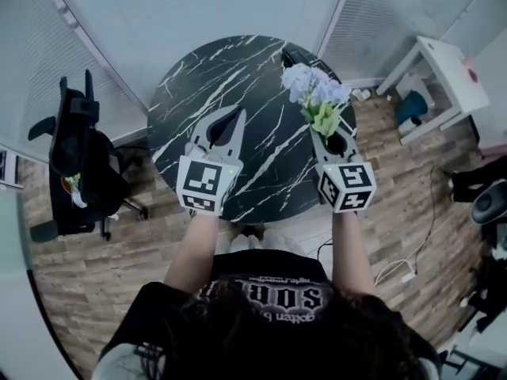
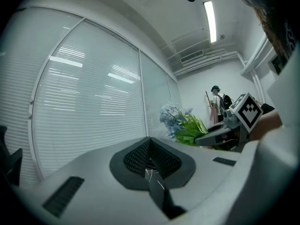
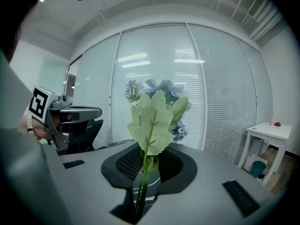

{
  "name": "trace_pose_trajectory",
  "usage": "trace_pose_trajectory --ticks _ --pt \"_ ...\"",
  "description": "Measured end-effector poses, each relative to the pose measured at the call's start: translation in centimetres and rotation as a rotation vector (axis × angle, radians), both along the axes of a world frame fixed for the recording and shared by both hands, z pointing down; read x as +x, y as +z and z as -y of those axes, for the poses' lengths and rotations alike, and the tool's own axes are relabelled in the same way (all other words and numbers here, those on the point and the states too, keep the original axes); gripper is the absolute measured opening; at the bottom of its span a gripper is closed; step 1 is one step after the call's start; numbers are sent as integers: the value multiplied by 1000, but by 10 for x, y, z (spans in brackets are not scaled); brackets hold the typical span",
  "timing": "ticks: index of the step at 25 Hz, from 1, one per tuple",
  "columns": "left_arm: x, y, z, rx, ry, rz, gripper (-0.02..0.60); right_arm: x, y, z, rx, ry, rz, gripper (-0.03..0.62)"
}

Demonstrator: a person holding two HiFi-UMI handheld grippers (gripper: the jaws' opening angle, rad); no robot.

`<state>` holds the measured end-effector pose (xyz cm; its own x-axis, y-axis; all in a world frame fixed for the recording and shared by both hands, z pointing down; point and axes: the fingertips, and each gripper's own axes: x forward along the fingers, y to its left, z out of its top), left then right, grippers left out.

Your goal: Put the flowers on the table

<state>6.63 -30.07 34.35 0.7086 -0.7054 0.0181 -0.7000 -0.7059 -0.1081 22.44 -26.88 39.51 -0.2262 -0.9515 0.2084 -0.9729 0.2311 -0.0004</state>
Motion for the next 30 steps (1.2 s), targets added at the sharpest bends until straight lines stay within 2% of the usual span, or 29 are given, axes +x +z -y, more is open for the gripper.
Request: trace_pose_trajectory --ticks 6,12,30 --pt "-2 11 20 -18 -3 4 3 1 9 20 -19 -2 -4 81" --pt "13 14 39 -20 -14 24 3 12 11 46 -27 -35 -6 81" --pt "21 23 94 -35 -238 55 3 37 37 142 -67 -214 32 81"
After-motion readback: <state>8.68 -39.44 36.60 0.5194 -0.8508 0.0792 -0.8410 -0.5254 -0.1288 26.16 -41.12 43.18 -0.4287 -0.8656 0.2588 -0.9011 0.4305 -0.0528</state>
